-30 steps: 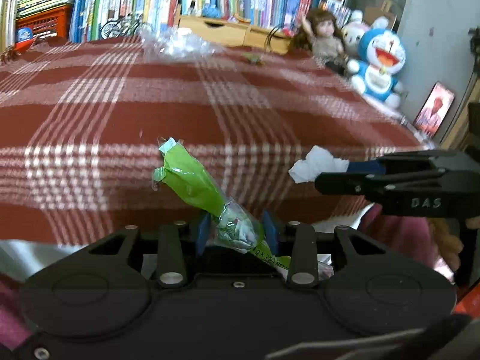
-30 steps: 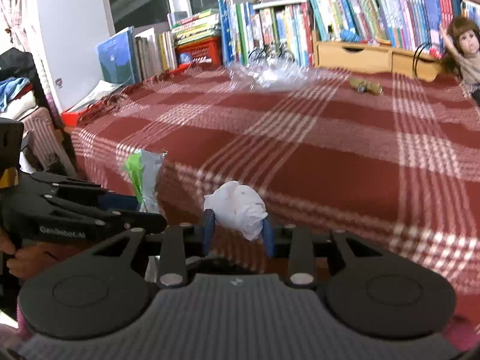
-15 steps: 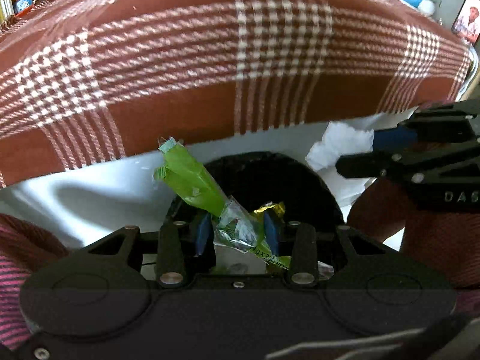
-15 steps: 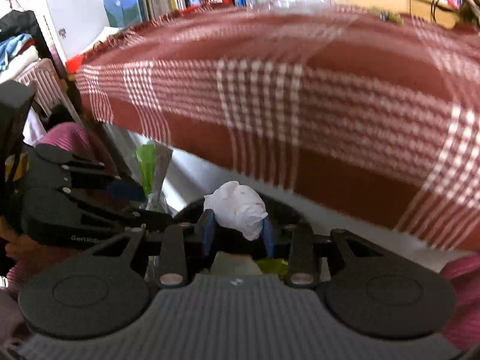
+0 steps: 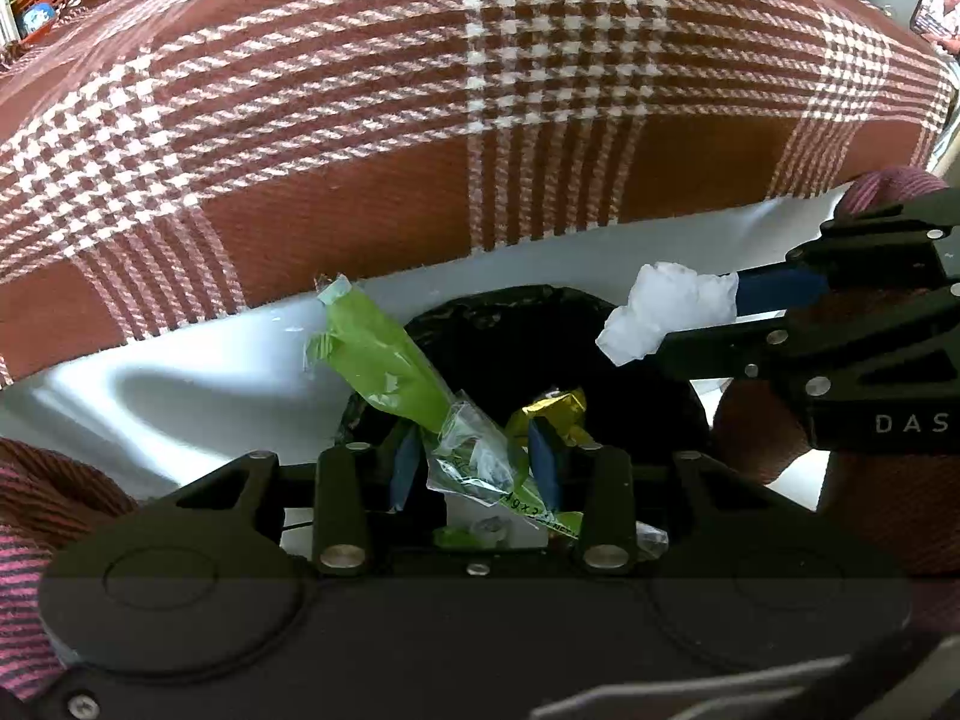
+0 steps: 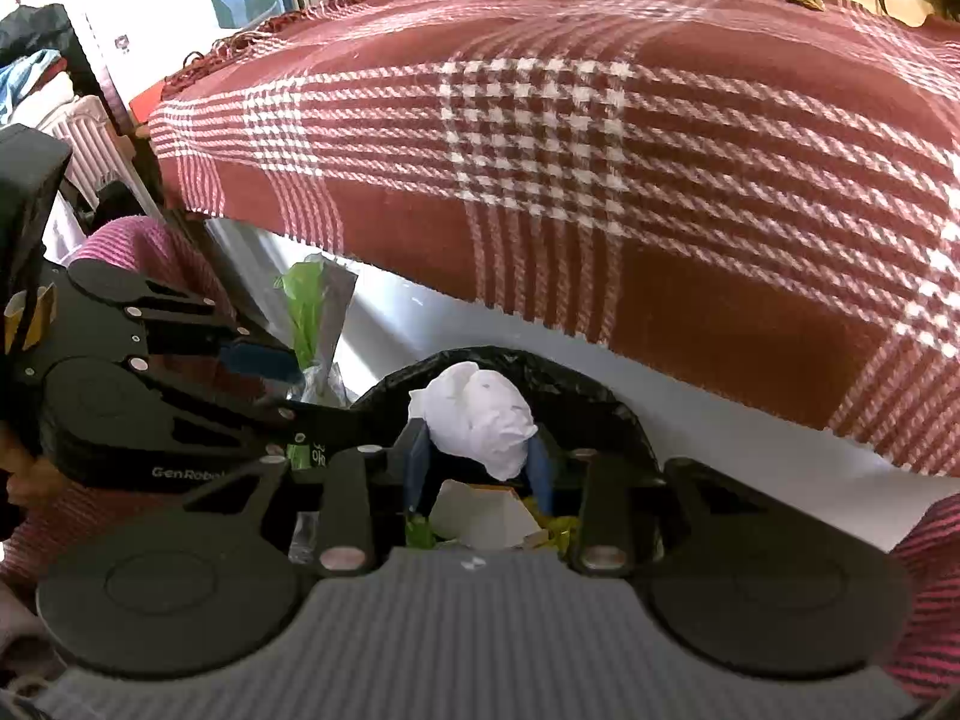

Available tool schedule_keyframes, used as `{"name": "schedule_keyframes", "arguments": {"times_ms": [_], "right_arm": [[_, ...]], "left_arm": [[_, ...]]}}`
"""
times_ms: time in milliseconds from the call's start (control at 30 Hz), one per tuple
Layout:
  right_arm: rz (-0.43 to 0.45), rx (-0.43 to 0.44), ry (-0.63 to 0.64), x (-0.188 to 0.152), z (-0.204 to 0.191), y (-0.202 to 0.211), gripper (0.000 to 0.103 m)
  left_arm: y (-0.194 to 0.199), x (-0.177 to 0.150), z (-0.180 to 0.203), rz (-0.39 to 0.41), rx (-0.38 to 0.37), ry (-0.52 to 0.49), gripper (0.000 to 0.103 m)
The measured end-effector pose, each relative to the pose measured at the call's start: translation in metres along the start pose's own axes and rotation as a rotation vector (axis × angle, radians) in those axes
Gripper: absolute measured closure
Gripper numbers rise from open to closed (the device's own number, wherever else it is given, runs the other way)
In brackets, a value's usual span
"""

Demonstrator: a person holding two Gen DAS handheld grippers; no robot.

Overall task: Collect trash
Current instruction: 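Carry the green bag and white tissue down into the black bin and open both tools, then raise both empty tools back over the table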

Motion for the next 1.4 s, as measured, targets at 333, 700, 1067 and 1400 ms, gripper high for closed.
{"name": "schedule_keyframes", "arguments": {"times_ms": [333,700,1067,1400], "right_arm": [[0.003,0.006,-0.001,0.001,0.0,0.0,0.06],[0.017,0.008,-0.007,0.006,0.001,0.0,0.04],[0.052,0.028,-0.006,0.02,0.0,0.014,0.037],[0.224,0.031,0.008,0.096,0.031,0.068,0.034]], "left_arm": [[-0.001,-0.001,0.0,0.011,0.014,-0.012,0.065],[0.004,-0.001,-0.002,0.047,0.045,-0.025,0.036],[0.029,0.017,-0.009,0.116,0.033,-0.042,0.033],[0.094,0.107,-0.037,0.414,0.093,-0.032,0.032]]}}
Point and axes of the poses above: each gripper's, at about its wrist camera, not at the fingertips, and y roughly against the way its jaws point, z to its right, x to its top, the point moved 3 cm from there along -y, roughly the way its jaws point, and after that the axes turned 12 degrees about y, right-handed, at the moved point
